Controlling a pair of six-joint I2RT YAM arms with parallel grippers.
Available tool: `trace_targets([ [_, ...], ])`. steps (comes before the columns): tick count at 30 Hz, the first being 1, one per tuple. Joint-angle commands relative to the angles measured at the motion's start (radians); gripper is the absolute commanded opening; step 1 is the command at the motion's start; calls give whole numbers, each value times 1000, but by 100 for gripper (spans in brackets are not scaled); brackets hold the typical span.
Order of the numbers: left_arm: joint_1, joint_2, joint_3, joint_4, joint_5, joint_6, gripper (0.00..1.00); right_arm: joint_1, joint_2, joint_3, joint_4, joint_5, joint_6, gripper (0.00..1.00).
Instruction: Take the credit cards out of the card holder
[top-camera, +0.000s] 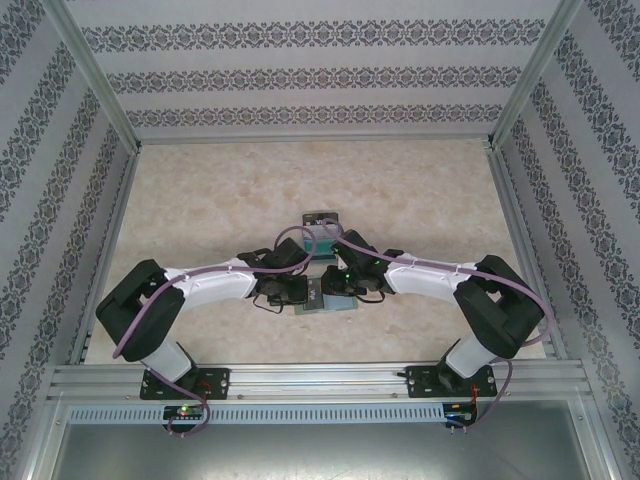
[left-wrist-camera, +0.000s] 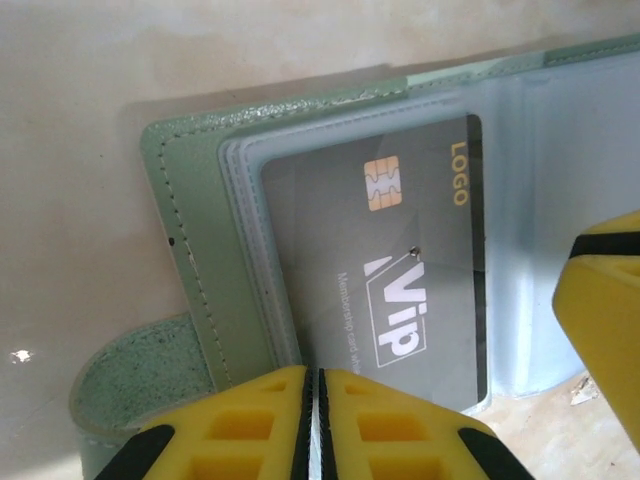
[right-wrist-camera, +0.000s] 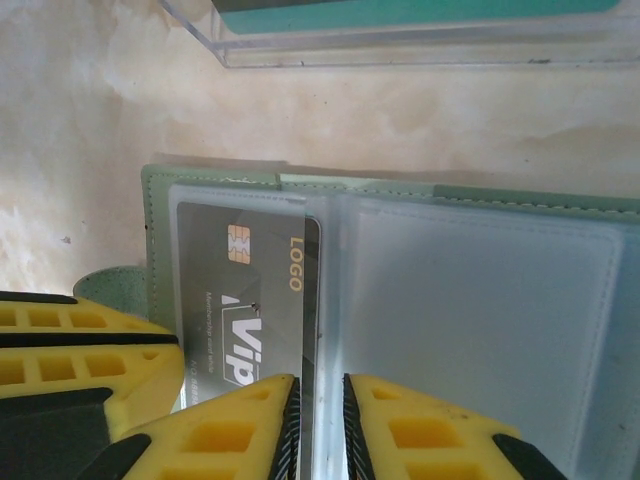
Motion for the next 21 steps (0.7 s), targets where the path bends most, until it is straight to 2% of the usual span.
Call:
trace_targets([
  [1, 9, 19, -9, 29, 16, -13, 11, 12, 13, 25, 10, -10, 14, 21],
  [12, 7, 25, -2, 43, 35, -14, 11, 13, 30, 18, 13, -15, 21, 24],
  [21, 7, 31, -5, 43, 36, -17, 11, 9, 51, 8, 38, -44, 35, 18],
])
